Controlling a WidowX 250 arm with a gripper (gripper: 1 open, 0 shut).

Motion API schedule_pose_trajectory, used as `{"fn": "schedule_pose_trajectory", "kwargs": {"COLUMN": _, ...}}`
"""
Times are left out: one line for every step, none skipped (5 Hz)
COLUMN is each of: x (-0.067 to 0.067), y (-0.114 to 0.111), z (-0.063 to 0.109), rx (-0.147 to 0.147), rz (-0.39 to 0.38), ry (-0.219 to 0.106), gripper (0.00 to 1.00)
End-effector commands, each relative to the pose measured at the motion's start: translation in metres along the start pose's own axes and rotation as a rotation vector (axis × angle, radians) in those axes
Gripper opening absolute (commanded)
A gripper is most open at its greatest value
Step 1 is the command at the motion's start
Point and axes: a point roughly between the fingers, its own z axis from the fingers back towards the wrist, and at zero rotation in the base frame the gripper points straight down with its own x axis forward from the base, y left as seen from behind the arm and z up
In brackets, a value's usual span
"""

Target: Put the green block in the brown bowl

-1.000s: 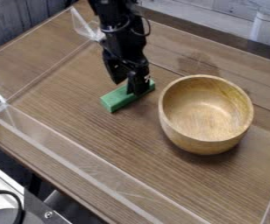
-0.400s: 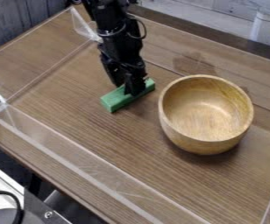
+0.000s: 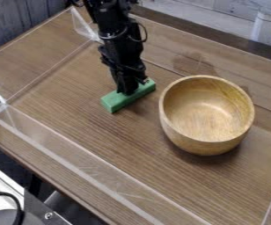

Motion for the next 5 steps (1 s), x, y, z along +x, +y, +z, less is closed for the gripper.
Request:
{"fn": "schedule_pose_trajectory", "kwargs": {"x": 0.019, "y": -0.002, "z": 0.030, "rx": 0.053, "rz": 0.015, "ry": -0.060, "gripper": 0.00}}
{"fn": "schedule_pose_trajectory", "kwargs": {"x": 0.026, "y": -0.009, "z": 0.046, "rx": 0.075, "rz": 0.046, "ry": -0.076, "gripper": 0.00}}
{"fn": "schedule_pose_trajectory", "kwargs": {"x": 0.038, "y": -0.024, "z": 0.070, "rx": 0.101, "rz": 0.079, "ry": -0.103, "gripper": 1.00}}
{"fn": "schedule_pose_trajectory", "kwargs": {"x": 0.046, "y": -0.032, "z": 0.066, "rx": 0.096, "rz": 0.057, "ry": -0.095, "gripper": 0.00}}
{"fn": "schedule_pose_trajectory", "kwargs": {"x": 0.043, "y": -0.022, "z": 0.052, "rx": 0.107, "rz": 0.063, "ry": -0.064, "gripper": 1.00}}
